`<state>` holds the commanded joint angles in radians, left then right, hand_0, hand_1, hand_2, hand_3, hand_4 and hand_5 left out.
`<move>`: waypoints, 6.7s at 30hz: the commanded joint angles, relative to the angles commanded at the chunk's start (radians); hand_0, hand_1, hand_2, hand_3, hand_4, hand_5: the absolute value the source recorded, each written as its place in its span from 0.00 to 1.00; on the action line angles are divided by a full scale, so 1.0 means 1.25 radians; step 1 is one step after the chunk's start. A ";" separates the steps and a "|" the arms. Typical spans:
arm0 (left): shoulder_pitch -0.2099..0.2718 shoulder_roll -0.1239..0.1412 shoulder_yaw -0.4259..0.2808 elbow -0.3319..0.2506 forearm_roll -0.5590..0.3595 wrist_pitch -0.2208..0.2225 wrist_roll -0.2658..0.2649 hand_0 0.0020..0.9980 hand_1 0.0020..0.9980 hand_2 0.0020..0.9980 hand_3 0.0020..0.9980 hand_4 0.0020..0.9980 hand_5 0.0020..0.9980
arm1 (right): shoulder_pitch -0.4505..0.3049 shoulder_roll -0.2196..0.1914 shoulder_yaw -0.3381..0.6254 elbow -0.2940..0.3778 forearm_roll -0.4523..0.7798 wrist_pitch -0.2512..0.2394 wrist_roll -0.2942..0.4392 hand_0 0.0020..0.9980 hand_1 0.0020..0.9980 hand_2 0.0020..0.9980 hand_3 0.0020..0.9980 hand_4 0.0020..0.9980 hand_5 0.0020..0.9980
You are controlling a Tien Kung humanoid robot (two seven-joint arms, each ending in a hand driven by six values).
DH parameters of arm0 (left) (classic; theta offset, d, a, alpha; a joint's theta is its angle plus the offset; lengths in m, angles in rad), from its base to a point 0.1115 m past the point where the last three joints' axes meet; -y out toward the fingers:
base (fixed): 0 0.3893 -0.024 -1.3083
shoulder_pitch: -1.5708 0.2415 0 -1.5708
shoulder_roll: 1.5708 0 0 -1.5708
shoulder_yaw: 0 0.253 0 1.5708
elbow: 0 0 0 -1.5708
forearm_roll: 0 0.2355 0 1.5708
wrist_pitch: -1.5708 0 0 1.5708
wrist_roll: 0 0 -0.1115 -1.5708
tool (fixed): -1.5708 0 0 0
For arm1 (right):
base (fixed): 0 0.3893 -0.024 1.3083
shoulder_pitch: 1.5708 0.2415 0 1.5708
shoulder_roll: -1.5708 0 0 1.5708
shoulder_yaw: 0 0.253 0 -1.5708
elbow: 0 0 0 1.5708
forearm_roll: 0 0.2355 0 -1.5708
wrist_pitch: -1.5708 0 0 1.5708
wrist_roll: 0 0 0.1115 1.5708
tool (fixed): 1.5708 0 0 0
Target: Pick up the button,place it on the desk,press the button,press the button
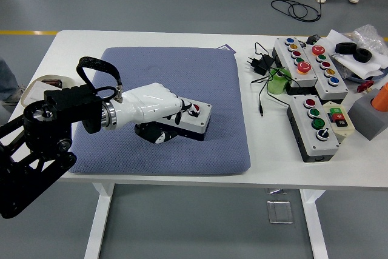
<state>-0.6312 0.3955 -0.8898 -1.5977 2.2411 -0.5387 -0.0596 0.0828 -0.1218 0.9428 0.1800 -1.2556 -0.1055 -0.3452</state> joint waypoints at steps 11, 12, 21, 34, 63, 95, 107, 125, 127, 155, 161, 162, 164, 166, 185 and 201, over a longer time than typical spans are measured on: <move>0.005 0.000 0.027 -0.014 -0.020 -0.080 0.047 0.14 0.07 0.10 0.81 0.59 0.37 | -0.004 0.000 0.002 0.000 -0.004 0.002 -0.002 0.64 0.46 0.62 0.56 0.30 0.22; 0.006 -0.002 0.028 -0.011 -0.018 -0.080 0.050 0.14 0.07 0.10 0.81 0.59 0.37 | -0.005 0.000 0.002 0.000 -0.006 0.002 -0.002 0.64 0.46 0.62 0.56 0.30 0.22; 0.012 -0.003 -0.006 -0.005 -0.013 -0.069 0.095 0.13 0.06 0.08 0.85 0.58 0.36 | -0.008 0.001 0.003 0.000 -0.005 0.002 -0.003 0.64 0.46 0.62 0.56 0.30 0.22; -0.012 -0.026 -0.016 0.027 -0.053 -0.034 0.119 0.11 0.01 0.05 0.91 0.41 0.00 | -0.006 0.001 -0.003 0.000 0.000 0.002 -0.001 0.64 0.47 0.62 0.56 0.30 0.22; -0.067 -0.059 0.021 0.170 -0.038 -0.028 0.113 0.11 0.00 0.04 0.94 0.37 0.00 | 0.002 0.001 -0.006 0.000 0.001 0.002 -0.002 0.64 0.47 0.62 0.56 0.30 0.22; -0.091 -0.051 0.077 0.175 0.009 -0.054 0.108 0.11 0.01 0.05 0.88 0.40 0.00 | 0.002 0.001 -0.003 0.000 -0.003 0.002 -0.002 0.64 0.47 0.62 0.56 0.30 0.22; -0.086 -0.054 0.041 0.125 -0.031 0.027 0.107 0.11 0.01 0.05 0.94 0.40 0.00 | -0.001 0.000 -0.004 0.000 -0.002 0.003 -0.002 0.64 0.47 0.62 0.56 0.30 0.22; -0.092 -0.069 0.093 0.148 -0.040 0.012 0.101 0.11 0.01 0.05 0.93 0.40 0.00 | -0.004 0.000 -0.008 0.000 0.002 0.002 -0.001 0.64 0.46 0.62 0.56 0.30 0.22; -0.093 -0.070 0.093 0.154 -0.037 0.010 0.101 0.11 0.01 0.05 0.93 0.40 0.00 | -0.003 0.000 -0.008 0.000 0.001 0.002 -0.001 0.64 0.46 0.62 0.56 0.30 0.22; -0.104 -0.077 0.121 0.200 -0.014 0.016 0.099 0.11 0.01 0.05 0.88 0.40 0.00 | 0.003 -0.001 -0.003 0.000 -0.004 0.001 -0.001 0.64 0.46 0.62 0.56 0.30 0.22; -0.091 -0.069 0.073 0.165 -0.044 0.087 0.111 0.11 0.01 0.05 0.99 0.42 0.00 | 0.003 -0.001 -0.002 0.000 -0.004 0.001 -0.002 0.64 0.46 0.62 0.56 0.30 0.22; -0.090 -0.069 0.070 0.163 -0.046 0.092 0.111 0.11 0.01 0.05 0.99 0.42 0.00 | 0.003 -0.001 -0.002 0.000 -0.004 0.001 -0.002 0.64 0.46 0.62 0.56 0.30 0.22; -0.081 -0.067 0.031 0.146 -0.077 0.137 0.121 0.11 0.01 0.05 0.99 0.42 0.00 | 0.003 -0.001 0.000 0.000 -0.007 0.001 -0.002 0.64 0.46 0.62 0.56 0.30 0.22; -0.066 -0.070 -0.014 0.144 -0.123 0.189 0.128 0.11 0.01 0.05 0.99 0.42 0.00 | 0.002 -0.001 -0.002 0.000 -0.004 0.001 -0.001 0.64 0.46 0.62 0.56 0.30 0.22; -0.003 -0.070 -0.156 0.350 -0.744 0.637 -0.021 0.84 0.86 0.91 0.97 0.72 1.00 | -0.004 0.000 -0.003 0.000 0.001 0.001 -0.002 0.64 0.46 0.62 0.56 0.30 0.22; 0.033 -0.060 -0.189 0.436 -1.268 0.581 -0.066 0.84 0.86 0.92 0.96 0.70 1.00 | -0.010 0.000 -0.002 0.000 0.003 0.001 -0.001 0.64 0.46 0.62 0.56 0.30 0.22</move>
<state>-0.5899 0.3205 -1.1265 -1.0526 0.6566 0.1874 -0.1426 0.0699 -0.1215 0.9403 0.1800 -1.2523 -0.1047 -0.3468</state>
